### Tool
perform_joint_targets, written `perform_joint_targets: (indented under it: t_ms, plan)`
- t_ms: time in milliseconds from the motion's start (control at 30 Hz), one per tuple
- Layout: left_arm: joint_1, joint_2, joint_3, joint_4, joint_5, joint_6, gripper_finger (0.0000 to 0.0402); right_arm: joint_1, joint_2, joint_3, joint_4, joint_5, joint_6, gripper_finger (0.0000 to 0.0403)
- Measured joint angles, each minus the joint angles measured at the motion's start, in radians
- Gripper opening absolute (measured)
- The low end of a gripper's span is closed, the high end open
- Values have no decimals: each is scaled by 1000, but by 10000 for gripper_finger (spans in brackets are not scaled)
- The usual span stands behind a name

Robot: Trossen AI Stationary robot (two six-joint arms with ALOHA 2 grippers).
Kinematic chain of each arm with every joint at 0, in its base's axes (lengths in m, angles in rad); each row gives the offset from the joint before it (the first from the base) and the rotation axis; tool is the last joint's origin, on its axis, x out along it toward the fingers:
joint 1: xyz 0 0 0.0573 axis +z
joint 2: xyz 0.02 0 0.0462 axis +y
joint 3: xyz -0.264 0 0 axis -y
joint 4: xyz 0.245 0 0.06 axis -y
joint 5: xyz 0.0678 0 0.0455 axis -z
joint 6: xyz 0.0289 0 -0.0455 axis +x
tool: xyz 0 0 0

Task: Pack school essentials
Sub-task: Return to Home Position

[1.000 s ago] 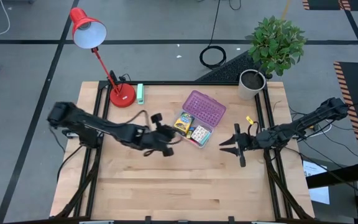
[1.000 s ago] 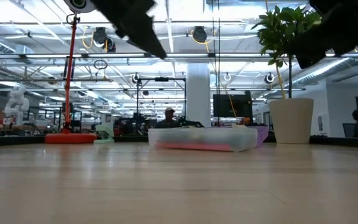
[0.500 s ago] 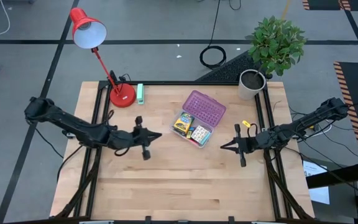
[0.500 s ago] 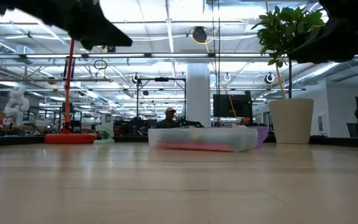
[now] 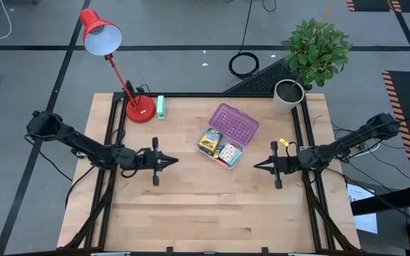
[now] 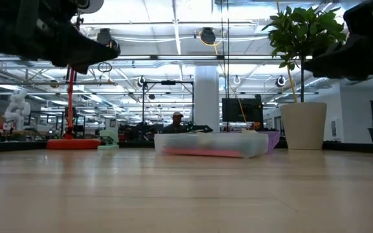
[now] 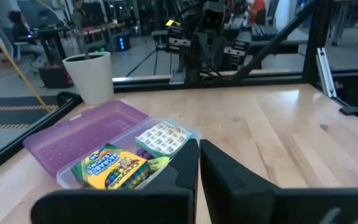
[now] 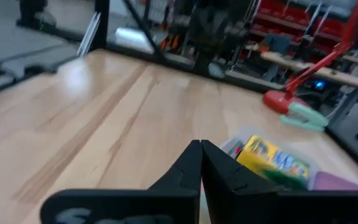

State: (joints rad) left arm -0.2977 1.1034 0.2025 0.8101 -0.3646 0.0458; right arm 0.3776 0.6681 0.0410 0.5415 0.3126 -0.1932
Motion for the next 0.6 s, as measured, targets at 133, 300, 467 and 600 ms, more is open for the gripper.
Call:
perform_joint_targets:
  t_ms: [133,300,467,600]
  plan:
    - [9,0,-80,116,2,-3,19,-15,-21,-19,-4,0,-5,0]
    - [10,0,-160,225,2,-19,19,-18,-52,-21,-21,-1,-33,0]
    - [10,0,-193,271,0,-23,19,-18,-95,-22,-66,0,-49,0]
    - [10,-1,-193,272,0,-19,19,-18,-131,-23,-82,0,-68,0]
